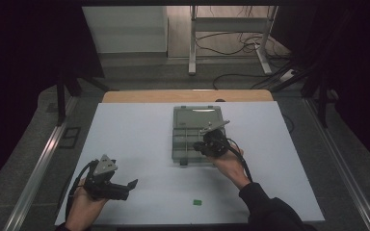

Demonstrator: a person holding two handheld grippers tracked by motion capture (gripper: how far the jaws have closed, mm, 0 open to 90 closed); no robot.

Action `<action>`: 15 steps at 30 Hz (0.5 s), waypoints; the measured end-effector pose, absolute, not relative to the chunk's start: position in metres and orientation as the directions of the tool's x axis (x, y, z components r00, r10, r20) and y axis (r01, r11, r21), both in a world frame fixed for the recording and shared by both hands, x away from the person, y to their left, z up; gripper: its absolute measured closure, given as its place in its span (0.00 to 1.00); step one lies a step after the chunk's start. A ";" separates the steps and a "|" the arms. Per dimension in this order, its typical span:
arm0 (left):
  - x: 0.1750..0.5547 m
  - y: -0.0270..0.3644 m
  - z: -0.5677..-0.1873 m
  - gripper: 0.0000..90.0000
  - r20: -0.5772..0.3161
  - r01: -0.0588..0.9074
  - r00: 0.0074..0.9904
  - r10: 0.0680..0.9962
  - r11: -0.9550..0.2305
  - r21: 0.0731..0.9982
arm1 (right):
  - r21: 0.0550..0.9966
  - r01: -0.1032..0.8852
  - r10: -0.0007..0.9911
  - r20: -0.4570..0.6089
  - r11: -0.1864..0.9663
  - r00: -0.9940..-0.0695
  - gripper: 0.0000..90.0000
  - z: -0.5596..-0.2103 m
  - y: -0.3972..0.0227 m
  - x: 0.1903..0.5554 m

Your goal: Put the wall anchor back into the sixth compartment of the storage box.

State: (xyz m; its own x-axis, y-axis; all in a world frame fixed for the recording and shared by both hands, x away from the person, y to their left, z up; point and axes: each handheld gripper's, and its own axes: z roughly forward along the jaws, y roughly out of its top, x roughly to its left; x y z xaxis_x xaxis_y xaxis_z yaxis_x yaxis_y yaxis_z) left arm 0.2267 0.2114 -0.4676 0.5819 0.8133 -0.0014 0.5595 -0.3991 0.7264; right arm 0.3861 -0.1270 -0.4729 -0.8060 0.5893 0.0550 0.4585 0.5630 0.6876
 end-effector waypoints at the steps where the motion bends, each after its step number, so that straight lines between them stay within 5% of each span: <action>1: 0.227 0.211 -0.468 0.00 -0.001 0.559 0.582 0.813 -0.399 0.726 | 0.683 0.461 0.592 0.052 0.566 -0.804 0.93 -0.474 -0.126 0.387; 15: 0.226 0.212 -0.467 0.00 0.005 0.556 0.586 0.810 -0.407 0.725 | 0.680 0.440 0.585 0.020 0.587 -0.811 0.82 -0.471 -0.125 0.377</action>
State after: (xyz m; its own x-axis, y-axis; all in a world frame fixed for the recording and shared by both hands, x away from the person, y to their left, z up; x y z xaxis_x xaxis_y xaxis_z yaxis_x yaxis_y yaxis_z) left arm 0.2257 0.2117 -0.4671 0.5858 0.8105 0.0053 0.5560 -0.4066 0.7250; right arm 0.3773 -0.1252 -0.4713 -0.8111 0.5846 0.0201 0.4399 0.5868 0.6798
